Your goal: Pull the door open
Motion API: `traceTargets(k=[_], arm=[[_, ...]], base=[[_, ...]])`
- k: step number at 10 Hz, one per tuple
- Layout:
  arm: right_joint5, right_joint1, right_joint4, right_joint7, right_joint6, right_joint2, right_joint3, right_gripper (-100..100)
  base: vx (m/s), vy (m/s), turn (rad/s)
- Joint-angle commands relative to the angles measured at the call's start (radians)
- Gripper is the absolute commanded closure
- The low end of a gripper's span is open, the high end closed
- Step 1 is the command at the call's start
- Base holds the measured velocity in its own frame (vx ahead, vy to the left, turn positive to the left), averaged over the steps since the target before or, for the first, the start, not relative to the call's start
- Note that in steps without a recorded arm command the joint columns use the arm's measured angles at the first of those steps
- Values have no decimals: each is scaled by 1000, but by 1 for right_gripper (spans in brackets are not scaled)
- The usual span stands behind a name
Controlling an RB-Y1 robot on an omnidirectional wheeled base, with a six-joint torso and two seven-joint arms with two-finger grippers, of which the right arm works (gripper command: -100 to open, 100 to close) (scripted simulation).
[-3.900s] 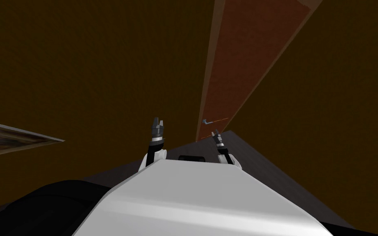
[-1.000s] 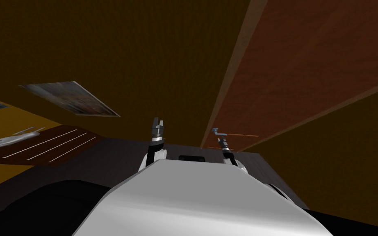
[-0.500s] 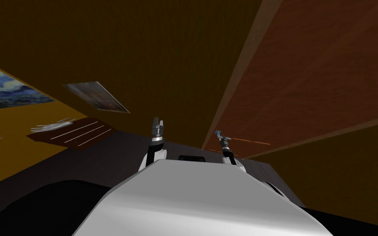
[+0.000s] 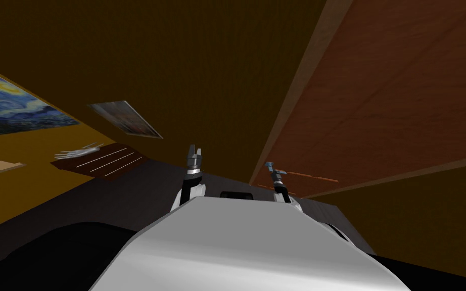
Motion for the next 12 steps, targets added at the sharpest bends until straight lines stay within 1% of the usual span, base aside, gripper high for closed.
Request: traceTargets(k=[1,4,5,7,8,11,12], arm=[[0,-2,-2,-1,-2,0,0,100],[0,-2,-2,-1,-2,0,0,100],[8,10,-1,-22,-13,-14,13,100],[13,16,-1,-33,-21,-22,21,100],[19,23,-1,-47,-29,-31,29,100],[36,43,-2,-89,-56,-58,57,100],[44,52,-3,-108,-68,-70,69,100]], base=[[0,0,0],[0,0,0],[-96,-5,118],[-154,-13,85],[-167,-7,73],[-220,-47,109],[-237,-56,170]])
